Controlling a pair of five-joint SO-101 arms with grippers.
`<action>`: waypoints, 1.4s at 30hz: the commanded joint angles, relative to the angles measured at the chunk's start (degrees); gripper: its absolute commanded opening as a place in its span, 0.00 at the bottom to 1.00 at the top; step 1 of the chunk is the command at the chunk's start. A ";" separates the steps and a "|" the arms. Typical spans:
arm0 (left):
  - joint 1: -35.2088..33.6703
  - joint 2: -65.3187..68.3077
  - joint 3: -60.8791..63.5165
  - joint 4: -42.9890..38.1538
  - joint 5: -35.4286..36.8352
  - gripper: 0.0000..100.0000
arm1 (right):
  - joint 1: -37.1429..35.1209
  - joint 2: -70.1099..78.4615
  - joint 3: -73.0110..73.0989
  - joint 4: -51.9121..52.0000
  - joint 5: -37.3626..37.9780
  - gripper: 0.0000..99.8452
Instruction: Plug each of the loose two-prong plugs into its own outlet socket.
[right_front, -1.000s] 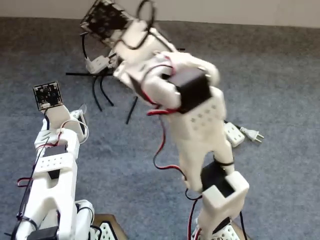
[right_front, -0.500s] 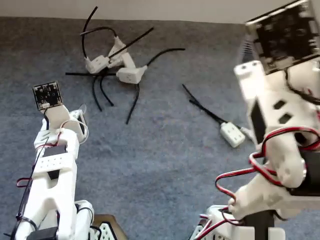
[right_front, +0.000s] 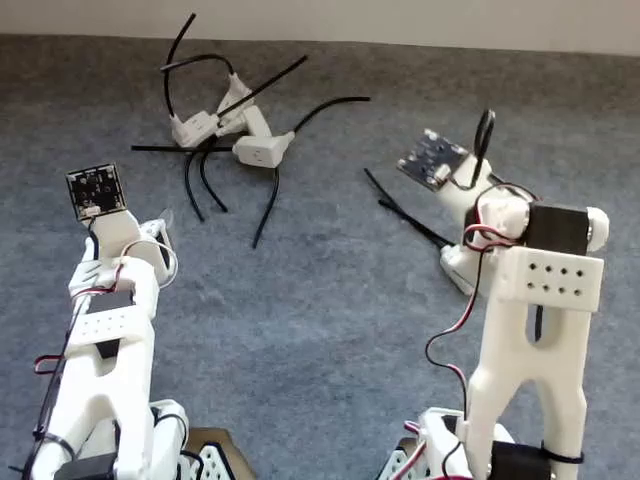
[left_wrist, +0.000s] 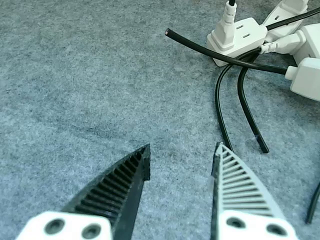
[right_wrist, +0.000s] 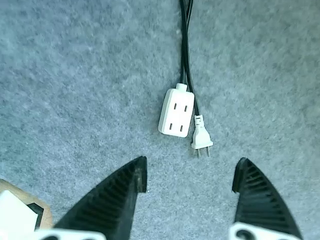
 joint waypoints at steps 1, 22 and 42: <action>0.57 -0.75 -0.13 -1.23 0.53 0.21 | 1.71 4.09 2.95 -4.44 1.85 0.27; 0.57 -0.75 -0.13 -1.23 0.53 0.22 | 0.13 41.63 -11.03 -14.73 2.64 0.31; 0.57 -0.75 -0.13 -1.41 0.53 0.22 | 1.54 55.34 -32.22 -1.54 3.08 0.17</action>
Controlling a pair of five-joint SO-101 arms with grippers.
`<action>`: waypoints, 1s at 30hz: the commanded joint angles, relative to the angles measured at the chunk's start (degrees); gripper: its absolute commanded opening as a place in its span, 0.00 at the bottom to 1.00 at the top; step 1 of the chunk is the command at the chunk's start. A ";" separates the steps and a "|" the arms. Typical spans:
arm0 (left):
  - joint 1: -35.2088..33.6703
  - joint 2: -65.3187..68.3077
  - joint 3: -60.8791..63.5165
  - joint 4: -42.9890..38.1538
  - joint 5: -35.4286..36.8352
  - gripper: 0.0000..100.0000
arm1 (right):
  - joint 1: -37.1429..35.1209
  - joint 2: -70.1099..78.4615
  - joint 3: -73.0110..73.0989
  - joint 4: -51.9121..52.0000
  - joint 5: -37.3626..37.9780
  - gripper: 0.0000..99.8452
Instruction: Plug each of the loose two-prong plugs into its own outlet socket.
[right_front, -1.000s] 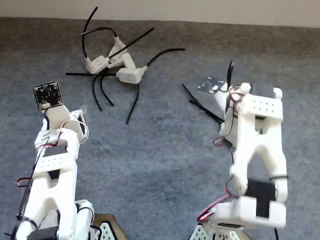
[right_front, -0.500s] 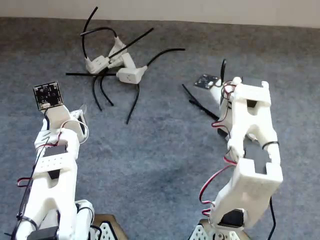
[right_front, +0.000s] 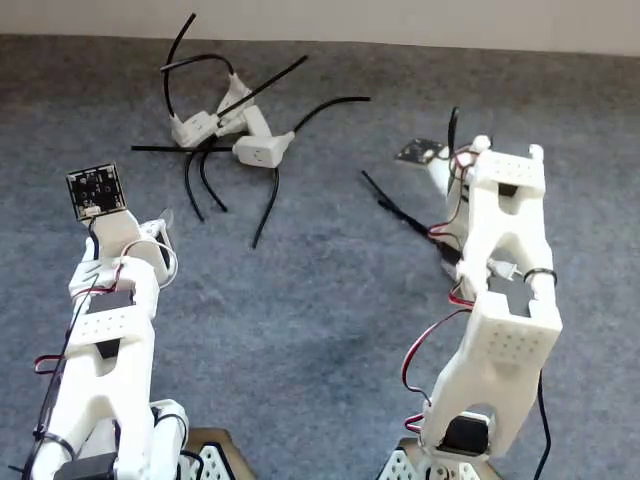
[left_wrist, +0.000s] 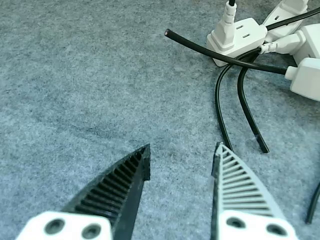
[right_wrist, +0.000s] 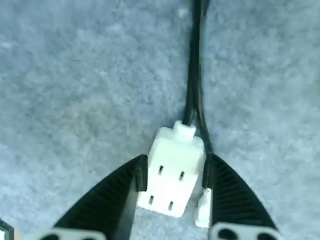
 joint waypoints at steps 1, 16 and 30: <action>0.57 -0.75 -0.13 -1.41 0.53 0.22 | -0.31 -0.92 -5.76 3.56 0.18 0.17; 0.57 -0.75 -0.13 -1.41 0.53 0.21 | -0.40 4.09 -7.78 3.30 -2.99 0.27; 0.57 -0.75 -0.13 -1.41 0.53 0.21 | -0.40 8.57 -8.31 3.91 -3.08 0.15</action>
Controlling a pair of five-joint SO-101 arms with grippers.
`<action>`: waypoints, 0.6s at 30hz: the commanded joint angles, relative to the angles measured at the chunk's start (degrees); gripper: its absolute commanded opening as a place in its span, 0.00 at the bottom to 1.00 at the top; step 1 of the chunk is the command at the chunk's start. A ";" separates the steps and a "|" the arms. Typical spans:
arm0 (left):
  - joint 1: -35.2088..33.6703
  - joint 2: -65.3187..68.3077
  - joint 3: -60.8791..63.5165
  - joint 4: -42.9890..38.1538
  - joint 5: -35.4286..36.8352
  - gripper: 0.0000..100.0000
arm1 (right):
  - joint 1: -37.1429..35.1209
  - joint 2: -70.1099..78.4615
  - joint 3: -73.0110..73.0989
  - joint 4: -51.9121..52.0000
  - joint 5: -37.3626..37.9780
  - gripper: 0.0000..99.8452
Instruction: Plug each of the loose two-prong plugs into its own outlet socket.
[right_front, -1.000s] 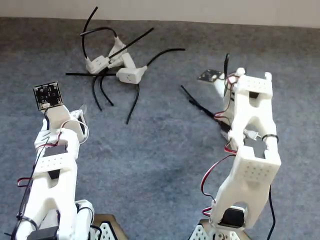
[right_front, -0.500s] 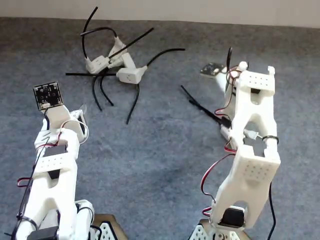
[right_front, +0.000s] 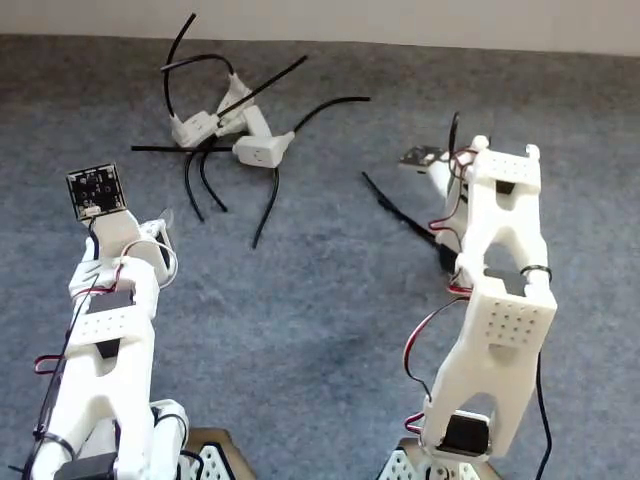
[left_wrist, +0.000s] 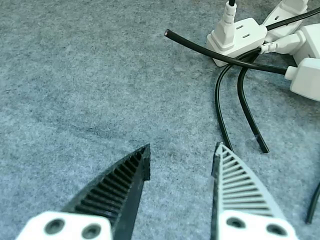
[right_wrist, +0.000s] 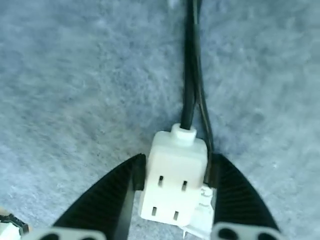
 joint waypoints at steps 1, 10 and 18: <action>0.57 -0.75 -0.13 -1.41 0.53 0.21 | -0.92 -0.66 -1.63 0.22 -1.32 0.14; 0.57 -0.75 -0.13 -1.41 0.53 0.21 | -2.42 -6.90 -8.84 4.26 -5.54 0.14; 0.57 -0.75 -0.13 -1.41 0.53 0.21 | -8.31 -16.22 -12.97 8.84 -9.58 0.14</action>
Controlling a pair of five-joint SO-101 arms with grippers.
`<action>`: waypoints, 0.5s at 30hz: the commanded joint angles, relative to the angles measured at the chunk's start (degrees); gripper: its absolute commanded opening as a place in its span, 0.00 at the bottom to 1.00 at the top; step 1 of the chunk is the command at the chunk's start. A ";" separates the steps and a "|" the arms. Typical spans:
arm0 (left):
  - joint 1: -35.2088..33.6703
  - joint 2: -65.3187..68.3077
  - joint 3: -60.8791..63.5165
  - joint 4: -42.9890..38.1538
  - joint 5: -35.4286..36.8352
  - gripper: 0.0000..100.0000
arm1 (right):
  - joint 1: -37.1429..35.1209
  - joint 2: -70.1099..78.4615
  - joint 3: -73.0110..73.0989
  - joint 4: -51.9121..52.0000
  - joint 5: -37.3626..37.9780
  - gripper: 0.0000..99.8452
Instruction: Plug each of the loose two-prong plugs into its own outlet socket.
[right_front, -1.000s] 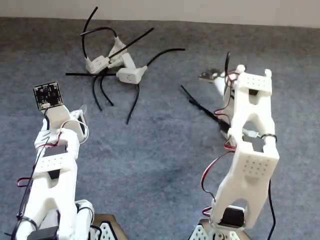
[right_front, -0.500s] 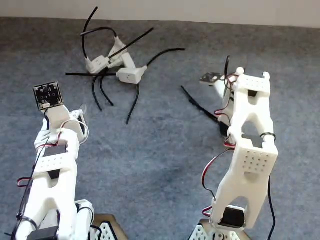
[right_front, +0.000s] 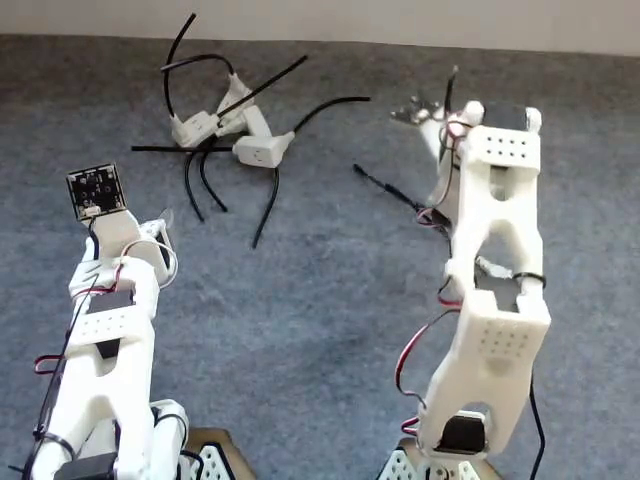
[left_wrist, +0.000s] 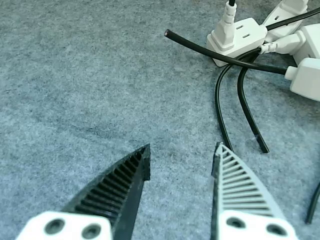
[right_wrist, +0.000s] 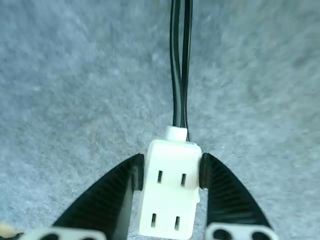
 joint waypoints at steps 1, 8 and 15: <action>0.57 -0.75 -0.13 -1.41 0.53 0.21 | -3.91 -7.08 -1.19 2.24 -3.52 0.14; 0.22 -0.75 -0.13 -1.41 0.53 0.21 | -17.19 -11.47 8.57 1.98 -14.15 0.14; -0.57 -0.84 -0.13 -1.41 0.62 0.21 | -28.79 -11.38 9.98 -4.53 -30.15 0.14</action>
